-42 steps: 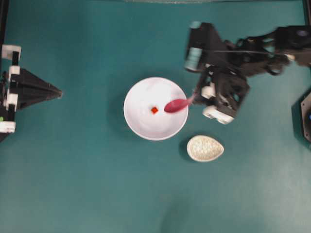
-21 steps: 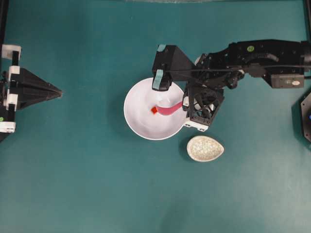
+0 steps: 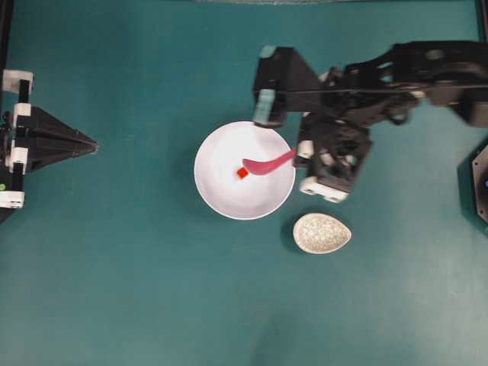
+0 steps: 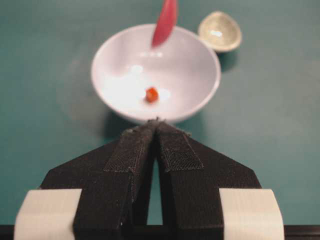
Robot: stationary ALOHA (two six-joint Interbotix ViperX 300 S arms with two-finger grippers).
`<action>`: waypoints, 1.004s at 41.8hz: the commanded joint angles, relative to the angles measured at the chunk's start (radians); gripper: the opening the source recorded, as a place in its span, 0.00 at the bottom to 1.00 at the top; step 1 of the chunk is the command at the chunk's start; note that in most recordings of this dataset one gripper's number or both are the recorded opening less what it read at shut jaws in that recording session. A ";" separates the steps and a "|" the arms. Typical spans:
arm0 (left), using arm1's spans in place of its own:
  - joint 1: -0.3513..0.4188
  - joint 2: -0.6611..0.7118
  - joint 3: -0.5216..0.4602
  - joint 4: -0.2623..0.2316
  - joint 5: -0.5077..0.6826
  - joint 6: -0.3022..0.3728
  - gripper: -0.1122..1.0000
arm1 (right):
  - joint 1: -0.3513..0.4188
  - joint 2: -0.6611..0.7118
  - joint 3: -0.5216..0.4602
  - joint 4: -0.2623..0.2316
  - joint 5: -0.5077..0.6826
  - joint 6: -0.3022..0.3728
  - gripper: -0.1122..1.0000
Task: Grip the spoon and scoop the red block from the bowl with right arm.
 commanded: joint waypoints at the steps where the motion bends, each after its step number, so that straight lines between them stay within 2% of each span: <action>1: 0.002 0.006 -0.017 0.000 -0.006 0.002 0.10 | 0.029 -0.072 -0.008 -0.002 0.023 0.009 0.12; 10: 0.002 0.006 -0.017 0.000 -0.006 0.002 0.10 | 0.114 -0.147 0.063 -0.002 0.064 0.072 0.12; 21: 0.002 0.006 -0.015 0.002 -0.008 0.002 0.10 | 0.209 -0.229 0.187 -0.002 0.035 0.163 0.12; 32: 0.002 0.006 -0.017 0.002 -0.008 -0.009 0.10 | 0.302 -0.233 0.344 -0.002 -0.155 0.173 0.12; 42: 0.002 0.006 -0.017 0.002 -0.009 -0.011 0.10 | 0.304 -0.230 0.442 -0.014 -0.310 0.173 0.12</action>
